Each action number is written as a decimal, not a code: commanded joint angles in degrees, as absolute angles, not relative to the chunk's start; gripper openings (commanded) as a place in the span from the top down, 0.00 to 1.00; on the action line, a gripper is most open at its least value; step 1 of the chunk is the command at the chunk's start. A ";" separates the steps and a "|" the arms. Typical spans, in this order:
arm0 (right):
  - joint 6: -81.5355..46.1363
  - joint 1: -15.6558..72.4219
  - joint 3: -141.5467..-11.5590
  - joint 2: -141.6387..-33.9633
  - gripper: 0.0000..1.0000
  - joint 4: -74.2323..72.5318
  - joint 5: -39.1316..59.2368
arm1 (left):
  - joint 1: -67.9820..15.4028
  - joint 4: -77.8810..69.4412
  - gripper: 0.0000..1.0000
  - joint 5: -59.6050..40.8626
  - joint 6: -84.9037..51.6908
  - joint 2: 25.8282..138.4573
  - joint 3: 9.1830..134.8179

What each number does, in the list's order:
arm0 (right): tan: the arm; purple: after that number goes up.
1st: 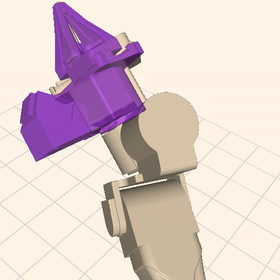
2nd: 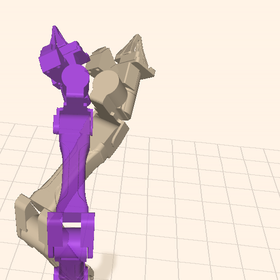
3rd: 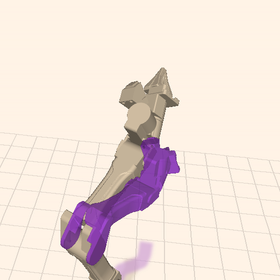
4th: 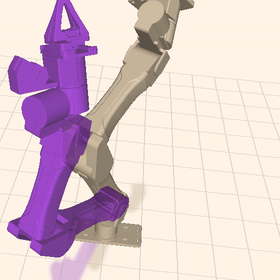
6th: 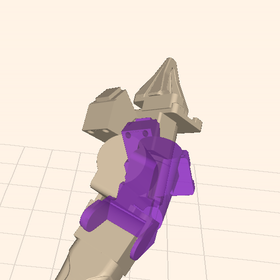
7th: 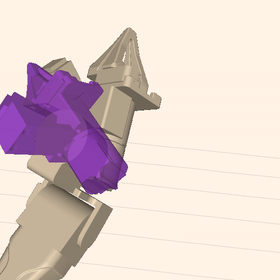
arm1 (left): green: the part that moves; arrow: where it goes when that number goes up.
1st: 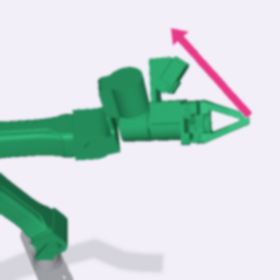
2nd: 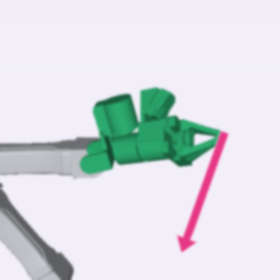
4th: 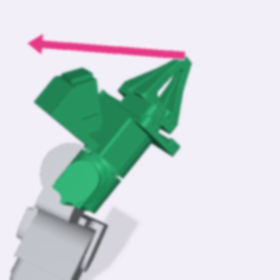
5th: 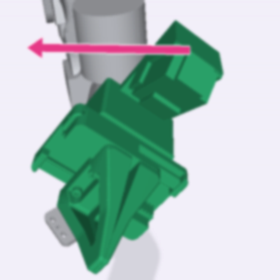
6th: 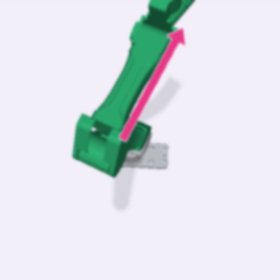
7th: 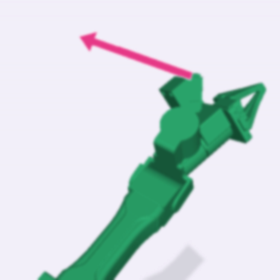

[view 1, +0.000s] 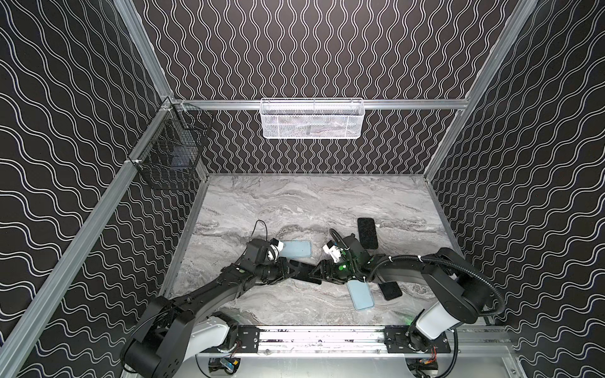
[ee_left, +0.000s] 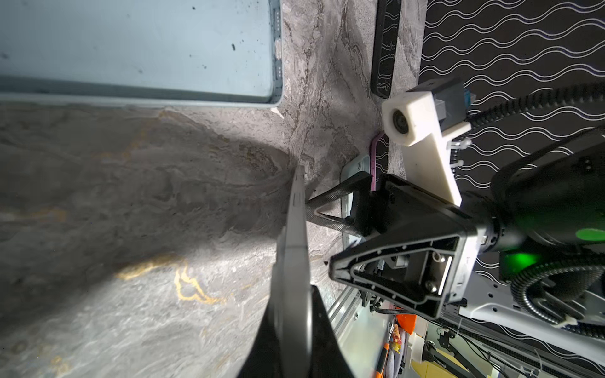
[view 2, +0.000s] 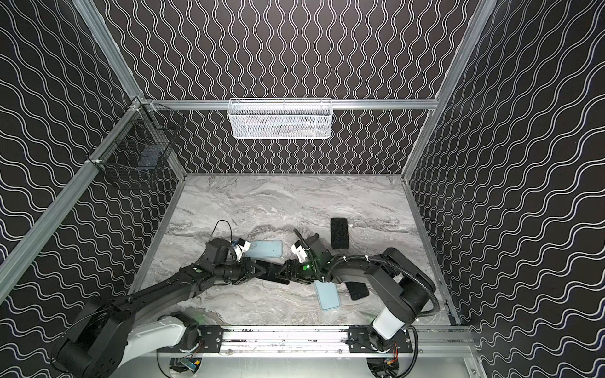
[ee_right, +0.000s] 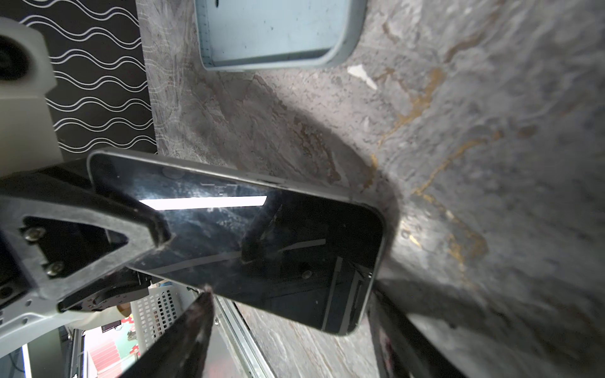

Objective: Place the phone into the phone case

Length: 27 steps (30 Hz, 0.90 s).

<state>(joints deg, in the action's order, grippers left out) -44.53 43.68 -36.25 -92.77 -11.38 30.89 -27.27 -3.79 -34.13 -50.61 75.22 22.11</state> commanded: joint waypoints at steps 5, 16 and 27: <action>-40.10 41.48 -38.17 -84.39 0.21 0.37 24.06 | -26.90 2.89 1.00 -30.34 -47.14 73.62 25.17; -28.66 39.07 -47.41 -65.00 0.19 14.91 5.66 | -20.38 11.07 1.00 -32.01 -39.80 72.99 42.27; -29.72 23.04 -44.53 -54.96 0.20 7.60 26.32 | -15.10 10.69 1.00 -48.92 -36.34 79.35 58.34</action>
<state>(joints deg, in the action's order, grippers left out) -28.10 27.22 -45.21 -55.64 11.88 15.46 -15.55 14.24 -40.97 -37.95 78.81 56.60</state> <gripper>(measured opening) 0.796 0.111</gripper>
